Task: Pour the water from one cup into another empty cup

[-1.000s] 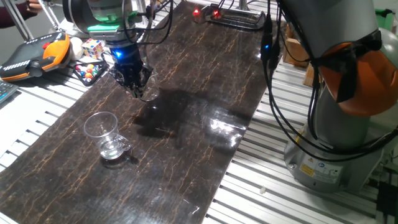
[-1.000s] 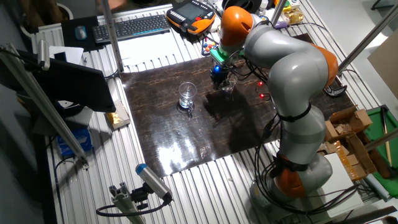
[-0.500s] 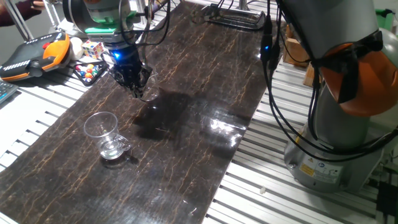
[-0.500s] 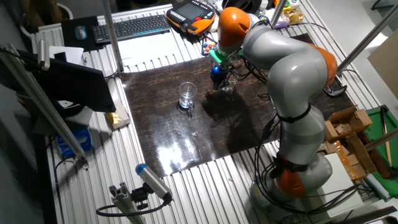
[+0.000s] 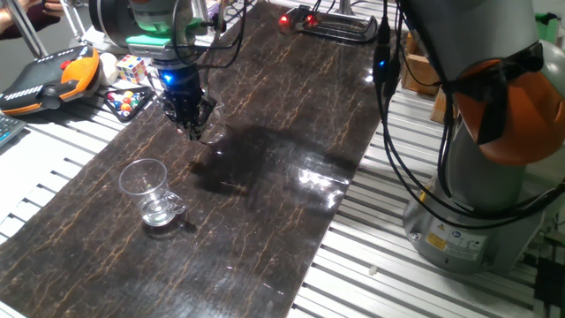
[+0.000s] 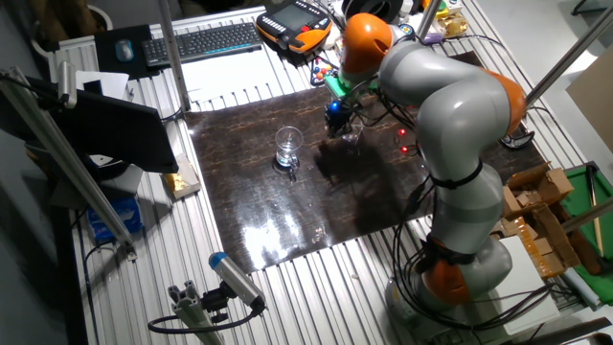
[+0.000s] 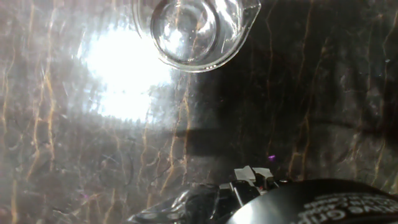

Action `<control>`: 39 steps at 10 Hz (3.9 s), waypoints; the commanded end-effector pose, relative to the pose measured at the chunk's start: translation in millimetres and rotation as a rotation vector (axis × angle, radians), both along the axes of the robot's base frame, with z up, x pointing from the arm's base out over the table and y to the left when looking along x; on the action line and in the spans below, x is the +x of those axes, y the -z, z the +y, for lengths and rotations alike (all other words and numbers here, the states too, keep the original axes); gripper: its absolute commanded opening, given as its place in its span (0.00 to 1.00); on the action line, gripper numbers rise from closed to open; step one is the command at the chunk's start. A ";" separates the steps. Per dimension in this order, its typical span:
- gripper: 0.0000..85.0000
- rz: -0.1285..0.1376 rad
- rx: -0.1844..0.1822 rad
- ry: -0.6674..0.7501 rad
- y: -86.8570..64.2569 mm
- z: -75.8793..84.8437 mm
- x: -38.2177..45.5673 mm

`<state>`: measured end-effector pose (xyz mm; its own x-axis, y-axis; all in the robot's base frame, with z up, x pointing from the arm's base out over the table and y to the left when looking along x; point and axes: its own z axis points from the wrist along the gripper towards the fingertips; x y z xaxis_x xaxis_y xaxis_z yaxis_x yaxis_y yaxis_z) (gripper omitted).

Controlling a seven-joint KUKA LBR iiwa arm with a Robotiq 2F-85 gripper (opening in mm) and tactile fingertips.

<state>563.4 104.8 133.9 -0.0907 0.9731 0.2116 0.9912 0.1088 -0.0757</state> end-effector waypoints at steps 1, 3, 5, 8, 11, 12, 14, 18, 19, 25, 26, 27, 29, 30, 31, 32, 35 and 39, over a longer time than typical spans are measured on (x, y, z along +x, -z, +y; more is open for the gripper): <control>0.01 -0.018 0.028 0.019 1.9 3.6 2.8; 0.03 -0.034 0.057 0.055 3.6 11.9 10.5; 0.13 -0.031 0.066 0.066 7.6 17.6 13.2; 0.29 -0.036 0.065 0.089 13.3 21.9 18.5; 0.55 -0.019 0.098 0.124 22.6 29.2 26.2; 0.62 -0.013 0.110 0.137 25.7 31.6 28.1; 0.69 -0.002 0.118 0.148 30.4 37.5 32.5; 0.79 0.021 0.159 0.121 39.5 49.8 33.9; 0.80 0.024 0.163 0.104 43.7 53.9 33.3; 0.84 0.067 0.223 0.054 51.0 65.7 31.9; 0.87 0.069 0.227 0.050 53.1 68.1 31.4; 0.88 0.070 0.238 0.050 55.1 70.9 30.4; 0.89 0.071 0.239 0.053 58.5 77.7 29.1; 0.89 0.070 0.239 0.055 59.6 81.0 28.1; 0.89 0.070 0.239 0.056 60.9 85.0 26.5; 0.89 0.069 0.241 0.057 62.7 87.6 25.2; 0.94 0.066 0.255 0.056 68.8 91.5 23.3; 0.98 0.072 0.261 0.053 70.6 97.7 21.7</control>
<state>585.1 202.5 63.3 -0.0173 0.8881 0.4594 0.9891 0.0824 -0.1221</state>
